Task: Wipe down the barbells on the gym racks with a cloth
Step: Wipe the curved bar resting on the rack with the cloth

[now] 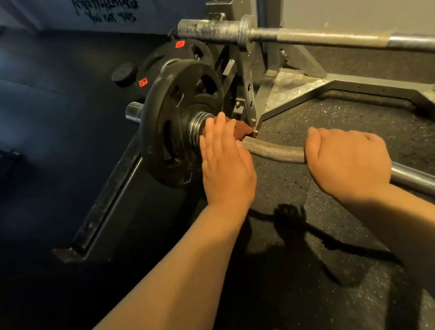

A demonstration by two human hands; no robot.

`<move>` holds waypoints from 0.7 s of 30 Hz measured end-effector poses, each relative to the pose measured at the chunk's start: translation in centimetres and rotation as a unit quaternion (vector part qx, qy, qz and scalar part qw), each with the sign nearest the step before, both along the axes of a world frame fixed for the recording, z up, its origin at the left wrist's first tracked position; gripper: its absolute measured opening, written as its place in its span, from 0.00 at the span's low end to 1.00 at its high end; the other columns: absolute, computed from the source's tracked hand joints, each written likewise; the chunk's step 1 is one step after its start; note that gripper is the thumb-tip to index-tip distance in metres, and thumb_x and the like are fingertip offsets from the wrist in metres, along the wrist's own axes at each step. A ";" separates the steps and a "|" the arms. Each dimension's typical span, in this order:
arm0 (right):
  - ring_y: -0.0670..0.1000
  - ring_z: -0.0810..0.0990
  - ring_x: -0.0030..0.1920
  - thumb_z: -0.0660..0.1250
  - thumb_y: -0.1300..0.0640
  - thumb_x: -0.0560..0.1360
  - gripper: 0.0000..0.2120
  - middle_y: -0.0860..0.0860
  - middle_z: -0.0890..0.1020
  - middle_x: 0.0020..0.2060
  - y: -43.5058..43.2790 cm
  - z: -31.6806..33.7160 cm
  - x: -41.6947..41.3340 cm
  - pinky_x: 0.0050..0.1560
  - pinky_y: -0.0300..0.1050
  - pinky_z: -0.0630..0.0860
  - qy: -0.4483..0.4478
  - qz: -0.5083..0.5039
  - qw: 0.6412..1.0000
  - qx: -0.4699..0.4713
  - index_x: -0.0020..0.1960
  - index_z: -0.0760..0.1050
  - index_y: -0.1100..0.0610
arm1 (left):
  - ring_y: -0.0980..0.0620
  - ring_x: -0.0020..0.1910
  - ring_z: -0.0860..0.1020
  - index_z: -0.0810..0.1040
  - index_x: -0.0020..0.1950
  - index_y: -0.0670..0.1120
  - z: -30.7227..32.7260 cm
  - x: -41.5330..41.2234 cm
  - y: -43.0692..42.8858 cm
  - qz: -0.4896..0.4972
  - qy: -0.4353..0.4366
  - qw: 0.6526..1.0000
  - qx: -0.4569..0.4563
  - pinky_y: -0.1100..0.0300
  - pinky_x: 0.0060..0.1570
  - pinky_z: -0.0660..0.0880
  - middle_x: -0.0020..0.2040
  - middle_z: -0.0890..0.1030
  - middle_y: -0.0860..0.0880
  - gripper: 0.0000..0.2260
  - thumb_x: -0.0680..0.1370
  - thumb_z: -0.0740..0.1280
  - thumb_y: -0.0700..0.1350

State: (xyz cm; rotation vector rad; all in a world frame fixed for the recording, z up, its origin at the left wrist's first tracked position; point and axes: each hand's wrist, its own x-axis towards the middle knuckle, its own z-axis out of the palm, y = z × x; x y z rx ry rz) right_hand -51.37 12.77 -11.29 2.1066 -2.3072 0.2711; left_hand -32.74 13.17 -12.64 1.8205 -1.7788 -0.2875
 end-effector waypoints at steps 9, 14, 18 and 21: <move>0.55 0.69 0.36 0.43 0.49 0.84 0.19 0.49 0.74 0.34 -0.2 0.4 0.6 0.52 0.54 0.70 0.005 -0.034 0.999 0.036 0.42 0.68 0.50 | 0.57 0.79 0.32 0.36 0.82 0.49 -1.7 -0.8 2.8 0.000 0.002 0.999 0.052 0.48 0.81 0.41 0.82 0.34 0.54 0.29 0.86 0.49 0.50; 0.54 0.68 0.35 0.41 0.50 0.83 0.18 0.46 0.68 0.33 0.0 0.2 0.3 0.50 0.53 0.69 0.028 -0.010 0.999 0.039 0.42 0.65 0.49 | 0.51 0.79 0.59 0.70 0.74 0.45 0.7 0.4 -0.9 -0.053 -0.009 0.999 0.002 0.48 0.80 0.51 0.75 0.69 0.48 0.22 0.85 0.47 0.51; 0.54 0.68 0.32 0.43 0.51 0.83 0.18 0.45 0.65 0.30 -0.1 0.2 0.1 0.43 0.49 0.61 0.060 0.007 0.998 0.025 0.40 0.65 0.50 | 0.53 0.52 0.74 0.78 0.49 0.50 2.4 1.2 -4.4 -0.063 -0.079 0.995 -0.003 0.50 0.64 0.70 0.47 0.78 0.53 0.18 0.83 0.49 0.51; 0.57 0.71 0.32 0.48 0.52 0.84 0.17 0.46 0.69 0.29 0.0 0.1 0.2 0.42 0.50 0.62 0.071 -0.001 0.997 0.015 0.39 0.67 0.51 | 0.50 0.73 0.67 0.74 0.65 0.48 1.3 0.3 -2.0 -0.048 -0.029 0.998 0.005 0.46 0.78 0.58 0.65 0.75 0.50 0.16 0.85 0.51 0.49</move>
